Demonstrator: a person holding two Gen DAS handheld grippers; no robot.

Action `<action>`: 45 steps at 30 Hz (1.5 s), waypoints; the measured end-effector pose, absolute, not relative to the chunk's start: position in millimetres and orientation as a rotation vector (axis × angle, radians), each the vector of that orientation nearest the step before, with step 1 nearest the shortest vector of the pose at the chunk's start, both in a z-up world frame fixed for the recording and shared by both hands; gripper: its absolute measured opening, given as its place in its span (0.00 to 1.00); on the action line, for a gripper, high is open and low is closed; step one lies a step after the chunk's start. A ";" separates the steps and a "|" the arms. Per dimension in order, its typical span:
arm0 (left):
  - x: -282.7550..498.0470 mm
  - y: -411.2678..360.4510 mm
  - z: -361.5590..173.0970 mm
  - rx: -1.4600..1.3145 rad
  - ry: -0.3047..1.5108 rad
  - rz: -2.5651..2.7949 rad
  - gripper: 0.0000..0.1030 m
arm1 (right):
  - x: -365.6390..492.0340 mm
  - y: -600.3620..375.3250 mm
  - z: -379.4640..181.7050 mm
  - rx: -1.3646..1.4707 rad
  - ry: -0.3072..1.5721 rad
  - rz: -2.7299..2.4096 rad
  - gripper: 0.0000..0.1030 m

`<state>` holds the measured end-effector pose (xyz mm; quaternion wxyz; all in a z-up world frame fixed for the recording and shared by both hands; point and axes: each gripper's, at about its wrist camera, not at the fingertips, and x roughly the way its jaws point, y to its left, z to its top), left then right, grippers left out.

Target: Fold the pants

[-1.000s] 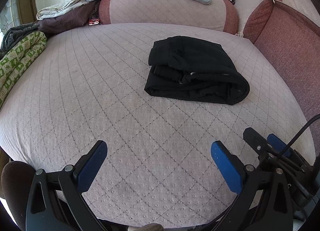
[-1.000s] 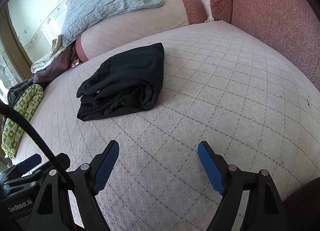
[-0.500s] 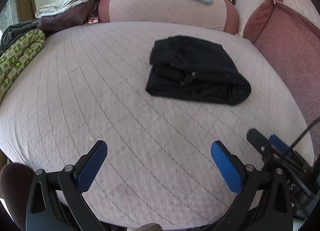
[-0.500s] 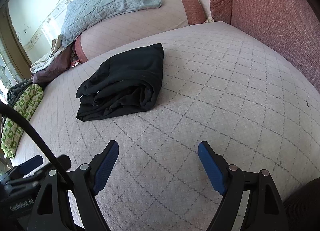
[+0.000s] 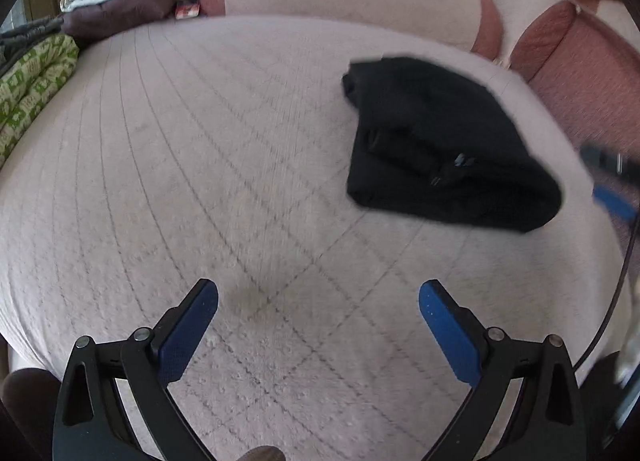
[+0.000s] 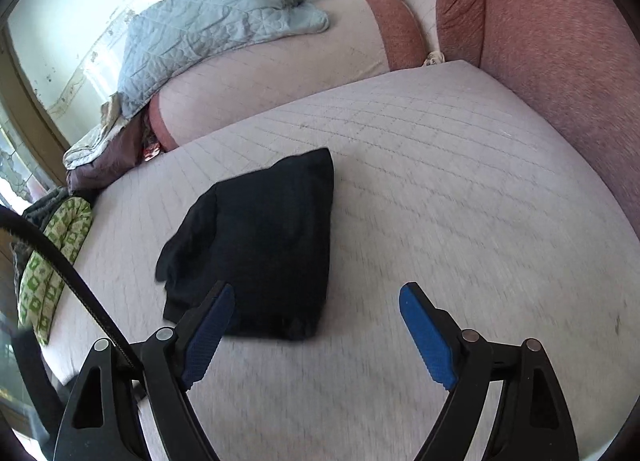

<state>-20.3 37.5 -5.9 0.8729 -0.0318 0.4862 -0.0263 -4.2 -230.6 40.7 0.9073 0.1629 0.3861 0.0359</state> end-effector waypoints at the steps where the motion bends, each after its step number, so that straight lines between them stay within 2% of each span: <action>1: -21.4 35.1 -11.8 -0.039 1.016 -0.046 0.98 | 5.5 -231.7 41.5 0.344 0.801 0.066 0.86; 4: -28.0 26.2 -15.8 0.045 0.991 -0.037 0.98 | 31.7 -239.1 39.4 0.406 0.807 0.047 0.86; 9: -34.9 32.4 -16.3 0.028 1.017 -0.078 0.98 | 64.0 -242.2 30.1 0.462 0.826 0.035 0.86; 10: -35.8 34.8 -11.4 0.011 1.023 -0.100 0.92 | 69.0 -242.2 27.5 0.466 0.834 0.043 0.86; 11: -35.3 41.7 -1.9 -0.049 1.009 -0.140 0.75 | 73.8 -241.8 24.1 0.471 0.841 0.057 0.86; 12: -31.7 47.0 5.2 -0.100 1.006 -0.171 0.65 | 77.6 -240.9 19.9 0.475 0.849 0.074 0.86; 18: 47.9 67.9 35.1 -0.337 0.965 -0.240 0.70 | 103.8 -236.9 -9.6 0.554 0.934 0.222 0.86; 24: 132.4 37.9 6.1 -0.364 1.070 -0.329 0.71 | 127.2 -239.9 -20.6 0.652 0.911 0.375 0.82; 26: 148.0 29.5 -9.8 -0.375 1.111 -0.329 0.74 | 135.3 -239.0 -27.4 0.695 0.914 0.431 0.82; 28: 148.6 22.2 -6.4 -0.349 1.090 -0.316 0.75 | 141.5 -237.5 -29.8 0.710 0.920 0.461 0.73; 29: 146.0 15.4 -2.0 -0.347 1.094 -0.353 0.54 | 145.2 -237.2 -31.4 0.736 0.930 0.476 0.58; 30: 146.5 11.0 -0.7 -0.354 1.110 -0.384 0.39 | 147.1 -238.2 -32.4 0.761 0.936 0.485 0.39; 31: 147.2 7.1 3.3 -0.338 1.112 -0.371 0.39 | 148.8 -239.6 -32.7 0.777 0.937 0.494 0.32; 33: 151.7 5.2 6.5 -0.331 1.104 -0.371 0.35 | 150.5 -238.7 -25.9 0.773 0.917 0.496 0.30; 36: 168.2 10.1 10.2 -0.373 1.097 -0.363 0.35 | 151.7 -238.7 -8.0 0.743 0.853 0.489 0.27; 38: 182.7 13.4 10.0 -0.410 1.096 -0.345 0.36 | 154.0 -241.9 3.4 0.719 0.805 0.462 0.27; 40: 195.0 14.4 3.1 -0.404 1.120 -0.291 0.40 | 156.1 -244.8 7.6 0.651 0.788 0.367 0.34; 42: 198.9 16.8 1.5 -0.435 1.135 -0.303 0.41 | 156.2 -249.1 5.5 0.595 0.801 0.276 0.67; 45: 184.9 26.6 27.3 -0.437 1.064 -0.330 0.41 | 148.9 -259.3 13.9 0.613 0.772 0.229 0.67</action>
